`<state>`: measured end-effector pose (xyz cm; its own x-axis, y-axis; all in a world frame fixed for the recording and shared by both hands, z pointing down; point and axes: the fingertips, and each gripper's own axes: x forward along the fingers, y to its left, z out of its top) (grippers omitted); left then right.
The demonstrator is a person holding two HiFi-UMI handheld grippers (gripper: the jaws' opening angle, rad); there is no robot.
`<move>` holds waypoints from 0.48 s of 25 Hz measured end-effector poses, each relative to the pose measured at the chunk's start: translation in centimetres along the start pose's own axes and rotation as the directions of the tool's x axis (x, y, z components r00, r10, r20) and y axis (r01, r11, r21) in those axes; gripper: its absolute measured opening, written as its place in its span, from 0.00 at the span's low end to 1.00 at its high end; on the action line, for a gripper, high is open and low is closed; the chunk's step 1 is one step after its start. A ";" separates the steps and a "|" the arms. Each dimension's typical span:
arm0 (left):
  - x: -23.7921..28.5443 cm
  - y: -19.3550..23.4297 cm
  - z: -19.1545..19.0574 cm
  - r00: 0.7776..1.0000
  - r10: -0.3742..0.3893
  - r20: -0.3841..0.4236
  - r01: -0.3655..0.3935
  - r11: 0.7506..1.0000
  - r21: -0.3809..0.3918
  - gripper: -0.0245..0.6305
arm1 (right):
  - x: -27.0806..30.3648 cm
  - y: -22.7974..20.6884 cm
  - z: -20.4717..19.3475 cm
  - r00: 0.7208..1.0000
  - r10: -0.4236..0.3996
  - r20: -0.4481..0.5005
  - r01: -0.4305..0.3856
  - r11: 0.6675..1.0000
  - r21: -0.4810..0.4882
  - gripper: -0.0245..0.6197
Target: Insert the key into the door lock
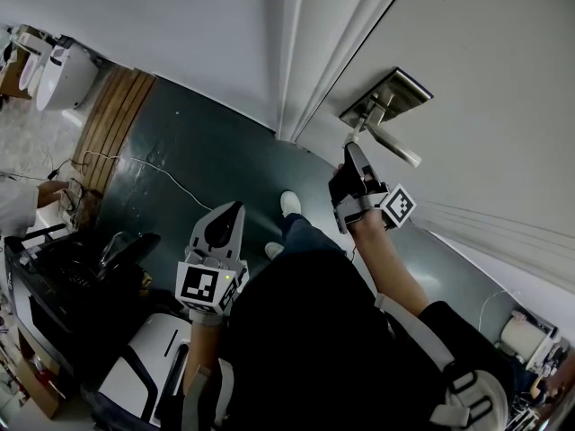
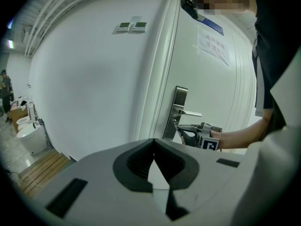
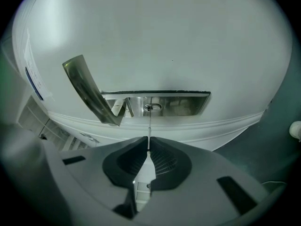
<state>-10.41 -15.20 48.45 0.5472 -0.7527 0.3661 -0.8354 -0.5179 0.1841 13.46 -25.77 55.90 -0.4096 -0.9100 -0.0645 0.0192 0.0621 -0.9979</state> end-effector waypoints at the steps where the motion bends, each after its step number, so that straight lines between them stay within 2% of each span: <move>1: 0.1 0.0 0.0 1.000 -0.001 0.001 0.001 1.000 0.001 0.05 | 0.0 0.0 0.0 1.000 -0.001 0.001 0.001 1.000 0.003 0.09; 12: 0.5 -0.1 0.1 1.000 -0.009 0.003 0.009 1.000 -0.007 0.05 | 0.0 0.5 1.0 0.999 0.002 0.033 -0.003 1.000 0.023 0.09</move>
<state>-10.07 -15.61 48.52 0.5549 -0.7493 0.3615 -0.8308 -0.5218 0.1936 14.37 -26.11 55.38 -0.3794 -0.9228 -0.0669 0.0413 0.0554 -0.9976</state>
